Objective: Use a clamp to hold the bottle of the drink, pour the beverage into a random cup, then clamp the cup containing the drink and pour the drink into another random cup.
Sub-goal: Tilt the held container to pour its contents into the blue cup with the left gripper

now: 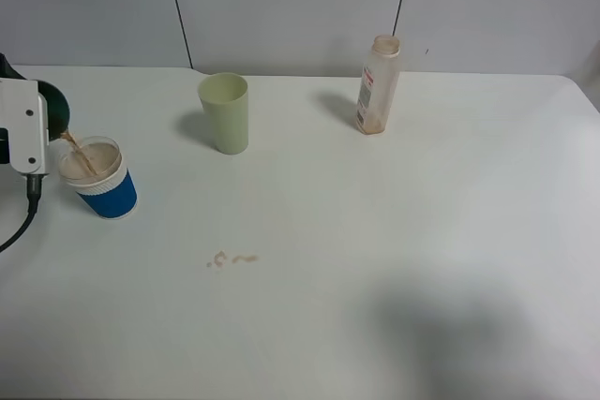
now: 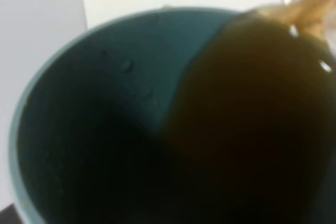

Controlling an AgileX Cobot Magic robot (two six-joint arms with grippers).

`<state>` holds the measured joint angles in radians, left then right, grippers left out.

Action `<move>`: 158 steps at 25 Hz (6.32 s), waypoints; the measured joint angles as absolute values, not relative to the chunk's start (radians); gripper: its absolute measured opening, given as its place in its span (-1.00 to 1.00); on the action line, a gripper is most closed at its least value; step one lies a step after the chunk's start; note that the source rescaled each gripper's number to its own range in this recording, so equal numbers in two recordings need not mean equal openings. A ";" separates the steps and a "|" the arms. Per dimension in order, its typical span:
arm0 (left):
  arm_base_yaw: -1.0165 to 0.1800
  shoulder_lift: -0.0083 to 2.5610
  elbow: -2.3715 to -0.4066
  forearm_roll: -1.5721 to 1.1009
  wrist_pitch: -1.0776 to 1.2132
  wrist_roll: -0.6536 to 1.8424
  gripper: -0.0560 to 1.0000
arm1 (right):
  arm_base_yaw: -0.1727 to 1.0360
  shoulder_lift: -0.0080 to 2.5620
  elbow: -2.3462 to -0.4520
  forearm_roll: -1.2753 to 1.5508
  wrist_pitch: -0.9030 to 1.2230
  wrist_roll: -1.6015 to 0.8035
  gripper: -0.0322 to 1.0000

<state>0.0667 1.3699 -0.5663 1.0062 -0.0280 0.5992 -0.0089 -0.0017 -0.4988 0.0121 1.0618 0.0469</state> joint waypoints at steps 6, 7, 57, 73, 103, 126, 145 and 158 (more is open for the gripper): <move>0.067 1.368 -0.575 1.009 -0.005 0.603 -0.87 | -0.009 -0.002 -0.499 0.012 1.062 0.047 1.00; 0.067 1.368 -0.575 1.009 0.000 0.611 -0.87 | -0.009 -0.002 -0.499 0.012 1.062 0.047 1.00; -0.002 1.361 -0.576 1.024 0.082 0.742 -0.87 | -0.009 -0.002 -0.499 0.012 1.062 0.047 1.00; -0.002 1.361 -0.576 1.036 0.084 0.778 -0.87 | -0.009 -0.002 -0.499 0.012 1.062 0.047 1.00; -0.059 1.361 -0.578 1.072 0.132 0.794 -0.87 | -0.009 -0.002 -0.499 0.012 1.062 0.047 1.00; -0.121 1.361 -0.584 1.114 0.175 0.794 -0.87 | -0.009 -0.002 -0.499 0.012 1.062 0.047 1.00; -0.154 1.358 -0.639 1.184 0.235 0.779 -0.87 | -0.009 -0.002 -0.499 0.012 1.062 0.047 1.00; -0.166 1.357 -0.642 1.249 0.308 0.778 -0.87 | -0.009 -0.002 -0.499 0.012 1.062 0.047 1.00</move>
